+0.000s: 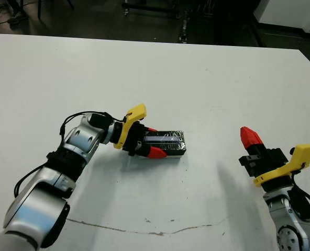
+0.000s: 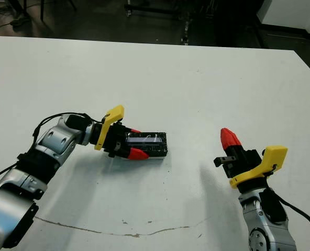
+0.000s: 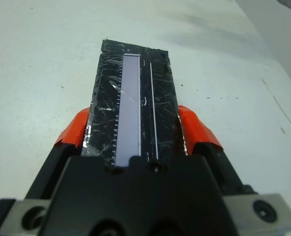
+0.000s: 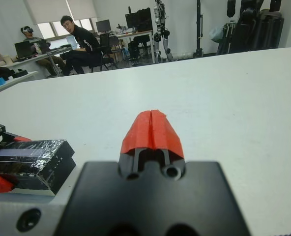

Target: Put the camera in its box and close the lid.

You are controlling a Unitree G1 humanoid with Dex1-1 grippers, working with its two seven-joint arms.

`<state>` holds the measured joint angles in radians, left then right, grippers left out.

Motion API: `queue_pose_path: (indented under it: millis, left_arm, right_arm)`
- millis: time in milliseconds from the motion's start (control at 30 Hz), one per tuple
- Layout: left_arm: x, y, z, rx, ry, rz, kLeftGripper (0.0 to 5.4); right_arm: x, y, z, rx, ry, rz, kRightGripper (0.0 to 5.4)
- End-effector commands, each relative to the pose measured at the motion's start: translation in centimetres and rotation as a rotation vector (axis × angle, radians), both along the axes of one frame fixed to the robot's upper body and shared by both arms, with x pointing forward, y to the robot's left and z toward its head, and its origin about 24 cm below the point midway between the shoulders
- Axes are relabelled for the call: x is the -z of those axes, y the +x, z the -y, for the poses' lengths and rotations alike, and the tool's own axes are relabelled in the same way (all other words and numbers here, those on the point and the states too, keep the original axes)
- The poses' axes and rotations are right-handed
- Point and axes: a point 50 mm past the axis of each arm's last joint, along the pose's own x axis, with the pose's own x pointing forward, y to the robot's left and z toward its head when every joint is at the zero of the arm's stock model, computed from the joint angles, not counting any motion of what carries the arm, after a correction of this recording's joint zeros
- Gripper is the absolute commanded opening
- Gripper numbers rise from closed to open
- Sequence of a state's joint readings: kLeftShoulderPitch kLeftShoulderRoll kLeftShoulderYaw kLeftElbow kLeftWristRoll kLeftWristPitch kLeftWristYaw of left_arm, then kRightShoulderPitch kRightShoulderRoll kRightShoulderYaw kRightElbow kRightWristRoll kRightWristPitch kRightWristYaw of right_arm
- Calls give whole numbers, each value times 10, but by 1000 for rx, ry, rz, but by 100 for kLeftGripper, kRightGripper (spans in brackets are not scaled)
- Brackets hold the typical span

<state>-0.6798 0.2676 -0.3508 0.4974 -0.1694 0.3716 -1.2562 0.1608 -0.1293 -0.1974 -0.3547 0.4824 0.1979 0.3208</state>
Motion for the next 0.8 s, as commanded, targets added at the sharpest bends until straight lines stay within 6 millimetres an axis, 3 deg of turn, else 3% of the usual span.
queue_pose_path:
  millis: [33, 367, 800]
  left_arm:
    - [36, -15, -22, -106, 111, -156, 315]
    - [40, -25, -41, -168, 114, -163, 315]
    - [47, -29, -49, -229, 87, -194, 315]
  right_arm:
    - [0, -1, 4, 11, -10, -14, 0]
    - [1, 0, 4, 6, -16, -9, 0]
    - [1, 0, 4, 4, -15, -4, 0]
